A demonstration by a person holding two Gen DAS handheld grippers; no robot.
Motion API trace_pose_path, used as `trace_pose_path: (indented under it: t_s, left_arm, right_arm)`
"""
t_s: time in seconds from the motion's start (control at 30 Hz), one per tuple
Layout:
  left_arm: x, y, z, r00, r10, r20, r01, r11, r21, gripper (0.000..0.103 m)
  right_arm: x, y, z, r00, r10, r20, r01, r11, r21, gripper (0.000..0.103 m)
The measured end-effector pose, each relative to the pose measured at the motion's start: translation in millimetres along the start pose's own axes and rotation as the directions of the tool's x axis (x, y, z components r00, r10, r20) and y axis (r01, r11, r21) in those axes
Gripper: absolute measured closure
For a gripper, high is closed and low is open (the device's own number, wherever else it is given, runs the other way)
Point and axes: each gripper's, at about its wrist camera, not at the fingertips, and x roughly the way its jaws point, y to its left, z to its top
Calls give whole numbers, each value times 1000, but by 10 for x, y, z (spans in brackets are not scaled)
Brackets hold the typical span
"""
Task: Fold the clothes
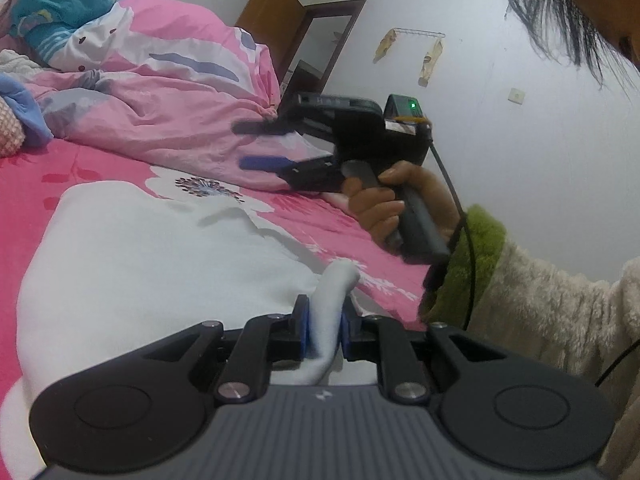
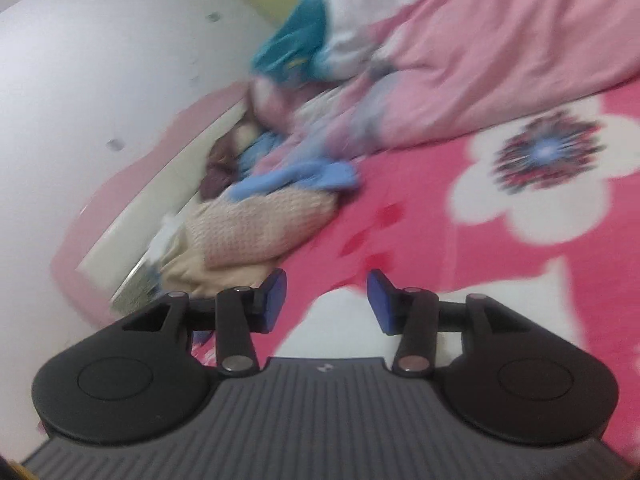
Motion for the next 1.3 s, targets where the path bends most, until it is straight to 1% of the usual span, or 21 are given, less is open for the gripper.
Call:
trace_pose_path:
  t_s: [0.1,0.13,0.23,0.37,0.43,0.57,0.67,0.77,0.83,0.87,0.9,0.93,0.97,1.0,1.13,1.2,1.3]
  left_arm:
    - [3,3,3,1000,0,1,0,1000,2,87]
    - [7,1,6,1000,2,1,-2,1000,4,87]
    - [19,-8,14,1000,6,1,-6,1000,12,87]
    - [-1,-27,47,1000,4,11,-5,1000,23,87]
    - [-39,1,91,999,-5,36,5,1000,-2,87]
    - [-72,29,127,998,-10,55,11,1000,-22,87]
    - [-88,45,144,998,-11,64,13,999,-31,87]
    - [-104,57,159,997,-13,72,16,999,-38,87]
    - [-103,24,148,997,-13,70,15,1000,-22,87]
    - [-103,6,152,997,-13,72,14,1000,-15,87]
    - [-102,-13,156,997,-14,73,14,1000,-7,87]
    - [-101,-31,161,997,-14,75,14,1000,-1,87]
    - [-98,-44,179,997,-18,80,18,1000,2,87]
    - [-93,-57,200,996,-22,86,22,1000,4,87]
    - [-40,-149,328,993,-50,109,47,998,34,87]
    - [40,-204,357,993,-59,104,54,997,53,87]
    - [173,-259,354,994,-69,83,63,995,71,87]
  right_arm:
    - [-85,-165,51,994,-105,-23,105,994,36,59]
    - [-70,-202,24,992,-122,-43,125,991,49,59]
    - [-74,-269,-94,988,-134,-77,140,987,77,60]
    - [-92,-264,-178,989,-89,-118,102,988,113,60]
    - [-10,-230,-199,982,-88,-169,112,984,135,60]
    - [180,-207,-241,956,-109,-273,155,976,154,56]
    - [313,-177,-250,943,-128,-306,176,975,134,54]
    - [408,-175,-226,942,-130,-309,177,976,130,55]
    - [440,-150,-220,941,-137,-310,177,979,104,61]
    - [429,-129,-218,943,-139,-304,172,981,86,78]
    - [418,-108,-216,944,-140,-297,167,984,67,86]
    - [408,-87,-214,946,-142,-291,163,985,49,92]
    - [387,-59,-206,950,-141,-279,155,987,30,94]
    - [335,-7,-179,959,-134,-250,140,990,7,95]
    - [145,163,-20,983,-97,-154,89,994,-58,95]
    - [67,206,70,989,-89,-119,79,993,-83,95]
    - [-9,155,133,991,-94,-98,85,992,-90,95]
